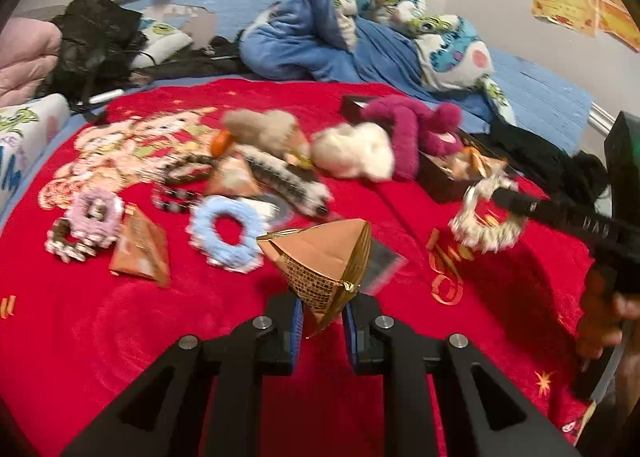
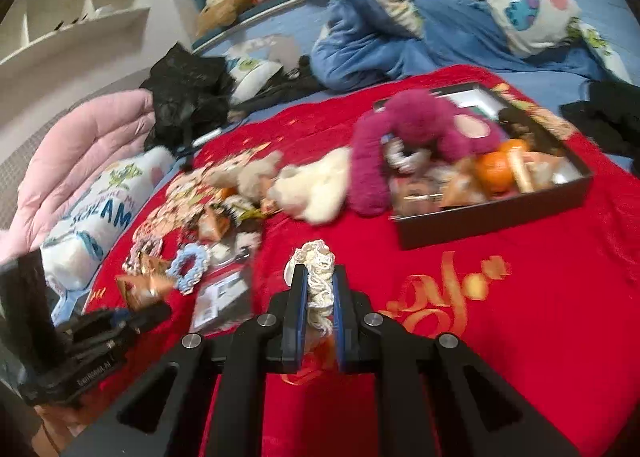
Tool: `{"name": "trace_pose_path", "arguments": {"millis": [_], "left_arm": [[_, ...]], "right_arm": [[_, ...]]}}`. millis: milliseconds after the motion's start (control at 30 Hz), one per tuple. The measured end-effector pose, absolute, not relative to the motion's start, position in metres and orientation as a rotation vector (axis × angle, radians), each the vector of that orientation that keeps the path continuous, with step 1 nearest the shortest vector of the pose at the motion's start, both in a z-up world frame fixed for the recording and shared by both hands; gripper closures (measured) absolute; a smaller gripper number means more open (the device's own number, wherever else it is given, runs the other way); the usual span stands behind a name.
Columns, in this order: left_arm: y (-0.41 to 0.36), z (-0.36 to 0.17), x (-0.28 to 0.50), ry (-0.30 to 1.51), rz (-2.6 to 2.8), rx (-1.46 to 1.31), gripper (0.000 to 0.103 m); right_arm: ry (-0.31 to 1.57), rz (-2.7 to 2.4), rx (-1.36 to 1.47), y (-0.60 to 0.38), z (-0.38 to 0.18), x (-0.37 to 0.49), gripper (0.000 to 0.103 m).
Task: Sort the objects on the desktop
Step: 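Carry the cream scrunchie with the right gripper over the box while the left holds the pyramid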
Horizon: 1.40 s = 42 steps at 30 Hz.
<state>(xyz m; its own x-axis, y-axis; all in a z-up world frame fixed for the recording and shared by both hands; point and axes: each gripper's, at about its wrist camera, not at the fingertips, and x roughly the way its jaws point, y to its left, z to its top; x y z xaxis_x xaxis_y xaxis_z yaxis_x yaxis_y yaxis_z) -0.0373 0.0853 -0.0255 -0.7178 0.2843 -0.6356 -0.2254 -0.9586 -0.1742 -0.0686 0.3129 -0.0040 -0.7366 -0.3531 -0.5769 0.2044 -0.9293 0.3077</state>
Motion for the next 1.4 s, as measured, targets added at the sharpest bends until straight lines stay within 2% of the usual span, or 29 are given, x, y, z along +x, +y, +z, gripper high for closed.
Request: {"name": "trace_pose_path", "arguments": {"millis": [567,1000,1100,1400], "left_arm": [[0.175,-0.030,-0.005,-0.014,2.533,-0.965,0.085],[0.205,-0.024,-0.009,0.009,2.519,-0.952,0.085],[0.215,-0.016,-0.011,0.060,2.554,-0.923,0.085],[0.229,-0.009,-0.032,0.025,2.560,-0.951,0.085]], "right_arm": [[-0.380,-2.887,0.874,0.422,0.022,-0.003,0.092],[-0.387,-2.914,0.807,0.435,0.036,0.002,0.092],[-0.405,-2.913,0.795,0.440,0.034,-0.002,0.092],[-0.460,-2.920,0.793,0.457,0.032,-0.013,0.092]]}}
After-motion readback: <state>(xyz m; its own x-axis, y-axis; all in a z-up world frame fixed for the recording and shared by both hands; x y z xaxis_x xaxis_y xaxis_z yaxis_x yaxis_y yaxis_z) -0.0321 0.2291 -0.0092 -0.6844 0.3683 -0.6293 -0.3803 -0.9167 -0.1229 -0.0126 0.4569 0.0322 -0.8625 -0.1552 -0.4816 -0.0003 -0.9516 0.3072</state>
